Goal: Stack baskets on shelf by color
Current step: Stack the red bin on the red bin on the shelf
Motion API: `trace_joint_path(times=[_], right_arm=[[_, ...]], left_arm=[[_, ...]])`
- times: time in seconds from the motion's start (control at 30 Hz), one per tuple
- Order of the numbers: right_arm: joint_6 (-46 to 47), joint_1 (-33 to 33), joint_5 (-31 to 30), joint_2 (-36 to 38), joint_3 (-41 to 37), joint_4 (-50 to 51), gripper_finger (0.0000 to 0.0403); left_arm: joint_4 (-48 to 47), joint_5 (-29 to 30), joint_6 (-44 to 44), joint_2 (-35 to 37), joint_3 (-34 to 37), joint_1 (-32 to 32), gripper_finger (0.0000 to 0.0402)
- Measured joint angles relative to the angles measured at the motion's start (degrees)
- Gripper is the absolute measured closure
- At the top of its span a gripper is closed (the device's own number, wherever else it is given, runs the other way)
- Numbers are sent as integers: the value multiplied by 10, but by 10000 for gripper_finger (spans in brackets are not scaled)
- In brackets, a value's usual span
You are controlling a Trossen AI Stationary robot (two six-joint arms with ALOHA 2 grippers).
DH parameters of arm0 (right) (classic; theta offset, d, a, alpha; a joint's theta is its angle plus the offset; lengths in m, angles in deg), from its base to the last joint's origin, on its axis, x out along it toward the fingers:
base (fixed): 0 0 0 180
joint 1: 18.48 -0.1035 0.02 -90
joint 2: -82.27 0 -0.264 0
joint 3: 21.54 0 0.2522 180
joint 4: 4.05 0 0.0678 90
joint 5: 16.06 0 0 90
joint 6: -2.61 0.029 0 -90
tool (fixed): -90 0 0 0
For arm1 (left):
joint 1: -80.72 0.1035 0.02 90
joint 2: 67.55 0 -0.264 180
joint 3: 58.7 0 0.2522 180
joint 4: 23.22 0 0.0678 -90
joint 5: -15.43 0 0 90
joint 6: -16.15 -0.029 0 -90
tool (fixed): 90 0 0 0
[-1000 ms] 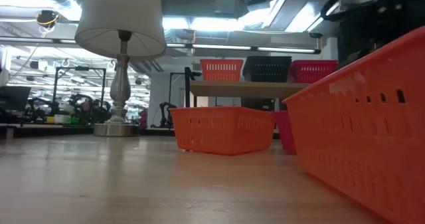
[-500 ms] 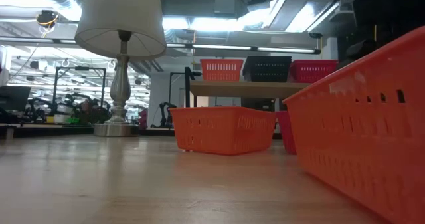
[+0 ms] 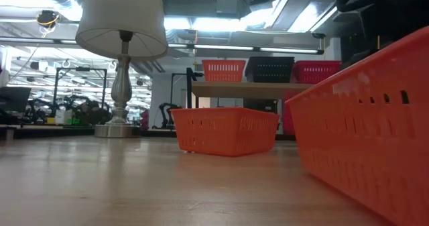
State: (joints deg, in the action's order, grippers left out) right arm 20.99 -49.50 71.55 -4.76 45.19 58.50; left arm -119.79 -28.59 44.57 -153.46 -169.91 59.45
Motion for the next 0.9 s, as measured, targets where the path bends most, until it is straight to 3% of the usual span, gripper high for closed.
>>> trace_joint_path(times=[0.27, 0.67, 0.77, 0.9], right_arm=[[8, -1, 10, 0, 0, 0, 318], [9, -1, -26, -38, 0, -18, 319], [11, -1, -35, -51, 0, -21, 338], [23, -1, -51, -49, 1, -14, 392]], left_arm=[[0, 0, 0, 0, 0, 0, 333], [6, 0, 0, 0, 0, 0, 333], [6, 0, 0, 0, 0, 0, 333], [6, 0, 0, 0, 0, 0, 333]])
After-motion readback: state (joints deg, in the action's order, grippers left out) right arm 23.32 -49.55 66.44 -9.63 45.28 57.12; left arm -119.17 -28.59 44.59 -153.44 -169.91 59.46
